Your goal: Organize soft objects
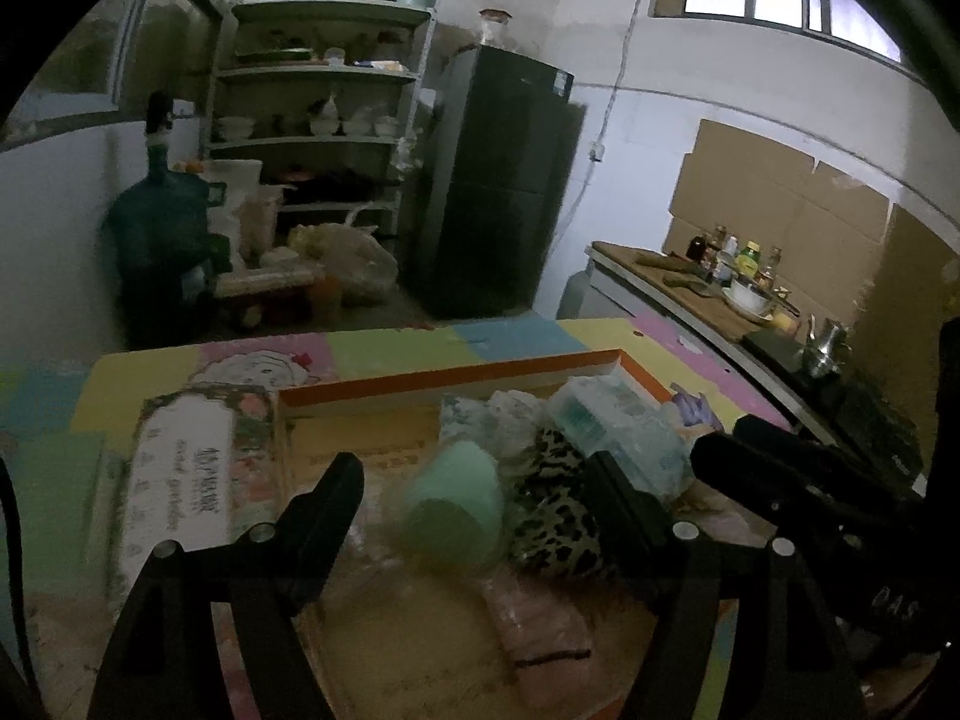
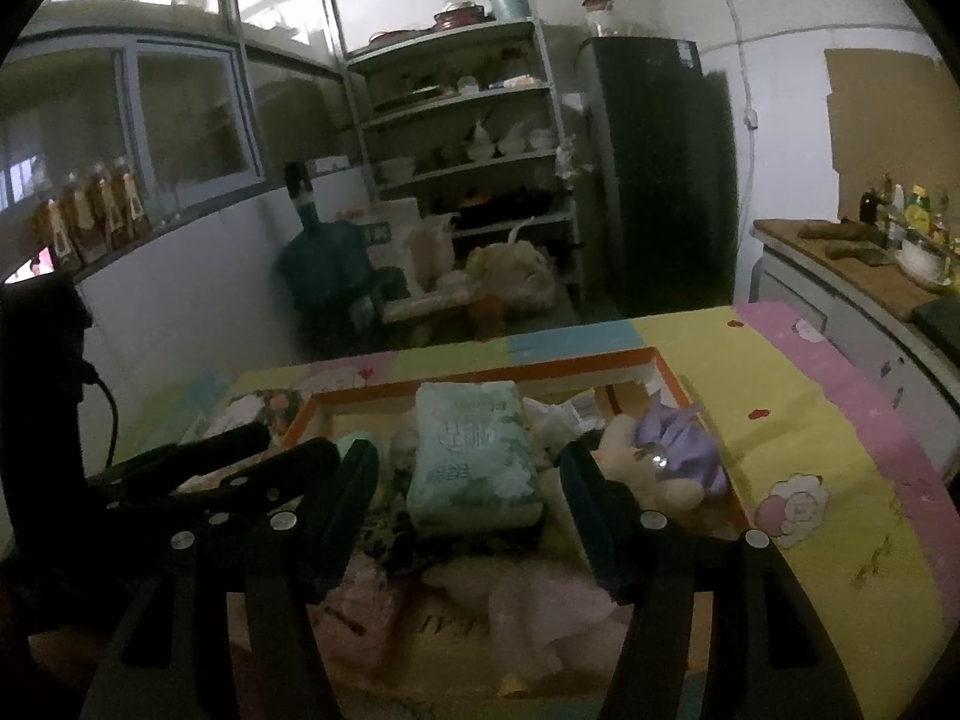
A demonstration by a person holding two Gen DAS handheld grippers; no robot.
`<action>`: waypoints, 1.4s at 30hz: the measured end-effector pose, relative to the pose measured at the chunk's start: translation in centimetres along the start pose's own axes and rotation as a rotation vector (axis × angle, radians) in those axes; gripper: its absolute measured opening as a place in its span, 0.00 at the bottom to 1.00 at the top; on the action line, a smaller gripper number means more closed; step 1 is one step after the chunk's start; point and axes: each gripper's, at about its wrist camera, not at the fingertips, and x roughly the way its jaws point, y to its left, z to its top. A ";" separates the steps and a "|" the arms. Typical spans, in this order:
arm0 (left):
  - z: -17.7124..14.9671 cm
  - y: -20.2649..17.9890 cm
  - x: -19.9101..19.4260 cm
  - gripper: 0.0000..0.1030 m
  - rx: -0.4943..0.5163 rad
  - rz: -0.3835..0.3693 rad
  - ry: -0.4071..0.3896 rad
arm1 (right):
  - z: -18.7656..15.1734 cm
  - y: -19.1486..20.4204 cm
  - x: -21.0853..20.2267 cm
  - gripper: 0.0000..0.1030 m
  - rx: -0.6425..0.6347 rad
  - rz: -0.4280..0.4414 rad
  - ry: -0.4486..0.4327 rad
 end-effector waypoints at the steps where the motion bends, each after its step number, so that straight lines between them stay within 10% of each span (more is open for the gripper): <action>1: 0.0 0.0 -0.3 0.73 0.000 0.009 -0.006 | 0.0 0.1 -0.3 0.63 0.002 -0.005 -0.003; 33: -4.1 0.1 -12.7 0.71 -0.033 0.298 -0.165 | -2.5 5.4 -6.4 0.63 0.014 -0.034 -0.011; 42: -6.4 0.3 -16.5 0.71 -0.047 0.329 -0.172 | -4.4 8.9 -10.0 0.63 -0.028 -0.162 -0.115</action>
